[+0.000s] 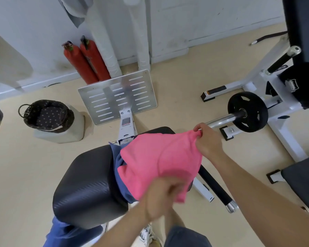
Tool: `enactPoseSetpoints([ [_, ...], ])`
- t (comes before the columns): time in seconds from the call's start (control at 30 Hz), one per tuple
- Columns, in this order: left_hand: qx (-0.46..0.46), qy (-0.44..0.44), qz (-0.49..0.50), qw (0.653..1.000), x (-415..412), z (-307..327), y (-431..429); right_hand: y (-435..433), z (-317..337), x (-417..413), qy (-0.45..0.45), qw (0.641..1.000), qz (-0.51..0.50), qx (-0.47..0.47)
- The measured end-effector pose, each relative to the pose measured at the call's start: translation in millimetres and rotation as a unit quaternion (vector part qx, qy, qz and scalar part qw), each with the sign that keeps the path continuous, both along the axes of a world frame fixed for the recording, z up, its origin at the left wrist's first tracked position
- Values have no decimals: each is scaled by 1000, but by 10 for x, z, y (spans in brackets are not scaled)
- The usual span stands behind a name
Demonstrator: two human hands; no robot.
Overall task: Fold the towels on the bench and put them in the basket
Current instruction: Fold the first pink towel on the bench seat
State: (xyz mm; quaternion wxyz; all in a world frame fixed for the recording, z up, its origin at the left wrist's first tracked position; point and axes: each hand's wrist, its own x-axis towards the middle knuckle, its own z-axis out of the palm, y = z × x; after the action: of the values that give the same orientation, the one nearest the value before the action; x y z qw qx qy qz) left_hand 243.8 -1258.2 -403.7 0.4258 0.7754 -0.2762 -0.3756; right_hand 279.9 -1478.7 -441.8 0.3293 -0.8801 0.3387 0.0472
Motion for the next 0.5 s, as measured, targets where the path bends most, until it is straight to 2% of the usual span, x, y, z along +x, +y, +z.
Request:
enactPoseSetpoints([
  [0.07, 71, -106, 147, 981, 459, -136, 92, -26, -61, 54, 0, 1000, -7, 11],
  [0.13, 150, -130, 222, 955, 936, -261, 184, -45, -134, 122, -3, 1000, -13, 22],
  [0.23, 289, -97, 159, 939, 1396, -524, 206, -76, -242, 232, 3, 999, -21, 39],
  [0.3, 348, -40, 138, 926, 1512, -642, 161, -112, -316, 309, 11, 998, -24, 53],
  [0.4, 348, -26, 182, 919, 1576, -780, 155, -171, -368, 382, 15, 998, -18, 59],
  [0.5, 269, -62, 307, 911, 1586, -839, 179, -235, -406, 523, 4, 999, -23, 49],
])
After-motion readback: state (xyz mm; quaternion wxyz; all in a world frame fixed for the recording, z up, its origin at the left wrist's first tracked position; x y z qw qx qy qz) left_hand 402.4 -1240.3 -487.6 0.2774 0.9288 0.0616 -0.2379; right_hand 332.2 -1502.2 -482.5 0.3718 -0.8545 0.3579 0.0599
